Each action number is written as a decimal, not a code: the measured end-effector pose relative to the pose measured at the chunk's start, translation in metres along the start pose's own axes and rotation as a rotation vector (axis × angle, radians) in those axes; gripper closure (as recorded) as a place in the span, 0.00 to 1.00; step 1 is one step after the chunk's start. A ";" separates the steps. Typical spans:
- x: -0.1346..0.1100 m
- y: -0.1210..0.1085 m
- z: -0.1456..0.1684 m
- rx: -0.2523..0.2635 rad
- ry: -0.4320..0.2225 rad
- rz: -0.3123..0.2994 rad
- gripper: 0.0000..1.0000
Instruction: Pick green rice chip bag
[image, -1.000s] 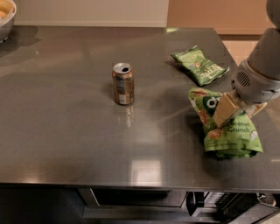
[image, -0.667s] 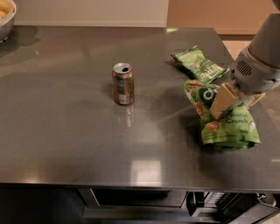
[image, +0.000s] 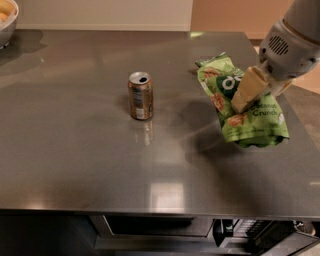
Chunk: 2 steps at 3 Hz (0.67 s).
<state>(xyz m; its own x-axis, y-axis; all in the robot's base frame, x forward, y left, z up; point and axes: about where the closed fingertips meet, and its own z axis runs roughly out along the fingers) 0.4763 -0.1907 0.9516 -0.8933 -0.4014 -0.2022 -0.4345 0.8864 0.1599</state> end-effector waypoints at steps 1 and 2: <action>-0.021 0.006 -0.013 -0.004 -0.053 -0.045 1.00; -0.027 0.006 -0.013 0.000 -0.075 -0.047 1.00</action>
Offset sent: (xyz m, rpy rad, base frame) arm 0.0072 0.0069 0.0134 0.0116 -0.0238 0.0350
